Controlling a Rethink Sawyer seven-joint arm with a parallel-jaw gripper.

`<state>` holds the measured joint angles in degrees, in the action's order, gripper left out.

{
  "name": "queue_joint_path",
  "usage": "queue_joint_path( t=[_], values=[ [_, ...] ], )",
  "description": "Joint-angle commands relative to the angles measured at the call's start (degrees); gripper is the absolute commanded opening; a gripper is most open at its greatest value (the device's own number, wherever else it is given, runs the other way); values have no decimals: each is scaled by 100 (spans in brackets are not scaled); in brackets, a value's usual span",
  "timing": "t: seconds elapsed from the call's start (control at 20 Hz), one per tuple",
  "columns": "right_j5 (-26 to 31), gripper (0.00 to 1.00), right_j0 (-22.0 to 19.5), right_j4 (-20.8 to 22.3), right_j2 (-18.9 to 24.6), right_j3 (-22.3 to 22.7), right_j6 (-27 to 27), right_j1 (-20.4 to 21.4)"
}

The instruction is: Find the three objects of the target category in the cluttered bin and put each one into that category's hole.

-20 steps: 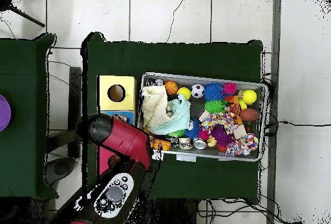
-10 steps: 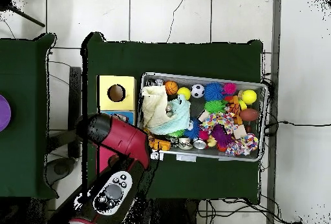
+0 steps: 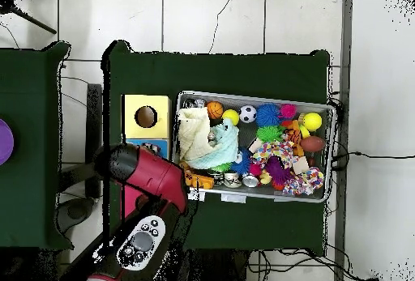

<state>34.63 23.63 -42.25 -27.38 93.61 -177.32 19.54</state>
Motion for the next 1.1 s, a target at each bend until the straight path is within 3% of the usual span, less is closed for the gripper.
queue_joint_path(
  t=[0.05,0.6,1.1],
  values=[
    [-1037,100,-353,-220,431,-242,-868,-225],
    [-738,100,-269,-133,266,-344,-974,-296],
    [-786,100,-385,-126,367,-236,-789,-130]
  ],
)
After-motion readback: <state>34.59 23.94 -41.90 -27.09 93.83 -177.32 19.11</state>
